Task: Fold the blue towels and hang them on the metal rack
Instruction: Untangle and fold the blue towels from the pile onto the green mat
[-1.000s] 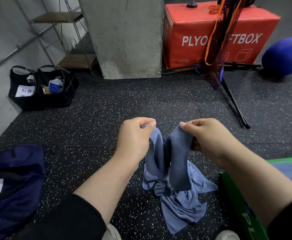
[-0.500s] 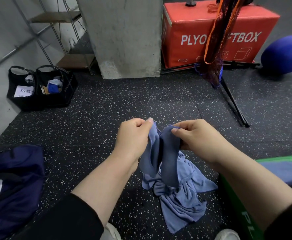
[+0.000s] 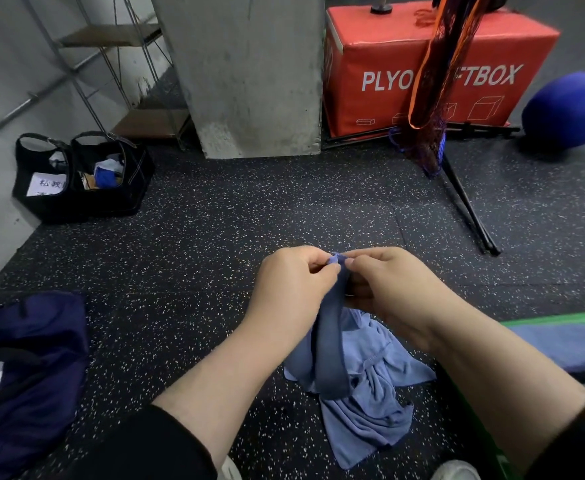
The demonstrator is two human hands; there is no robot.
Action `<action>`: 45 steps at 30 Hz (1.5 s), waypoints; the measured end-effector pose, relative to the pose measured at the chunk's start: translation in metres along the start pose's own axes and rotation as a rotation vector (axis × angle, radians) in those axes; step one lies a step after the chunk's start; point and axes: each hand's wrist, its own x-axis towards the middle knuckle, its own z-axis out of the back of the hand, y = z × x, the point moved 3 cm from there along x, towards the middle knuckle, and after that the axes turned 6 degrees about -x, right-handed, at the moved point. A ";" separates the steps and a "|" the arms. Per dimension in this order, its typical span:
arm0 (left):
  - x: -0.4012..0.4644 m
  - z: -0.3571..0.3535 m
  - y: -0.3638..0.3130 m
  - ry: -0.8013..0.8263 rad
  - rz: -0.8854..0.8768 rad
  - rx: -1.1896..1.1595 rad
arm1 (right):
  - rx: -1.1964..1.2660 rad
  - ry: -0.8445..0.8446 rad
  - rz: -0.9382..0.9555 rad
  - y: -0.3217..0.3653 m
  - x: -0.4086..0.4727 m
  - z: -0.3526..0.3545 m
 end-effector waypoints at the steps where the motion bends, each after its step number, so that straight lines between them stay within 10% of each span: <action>1: 0.000 -0.001 0.000 0.027 -0.041 0.025 | 0.017 0.003 -0.006 0.000 0.000 0.001; 7: -0.010 -0.015 -0.010 0.351 -0.157 0.302 | -0.038 -0.069 0.013 0.001 0.000 0.010; 12: 0.001 0.021 -0.019 0.099 -0.140 0.195 | -0.390 -0.140 0.161 0.010 0.005 0.020; 18: 0.003 0.015 -0.008 0.505 -0.107 0.388 | -0.723 0.033 0.354 0.035 -0.013 0.015; 32: -0.008 0.016 -0.009 0.352 -0.132 0.143 | -0.912 -0.047 0.367 0.036 -0.033 0.026; 45: -0.028 0.068 0.019 0.275 0.006 0.535 | -0.999 -0.287 0.323 0.025 -0.044 0.047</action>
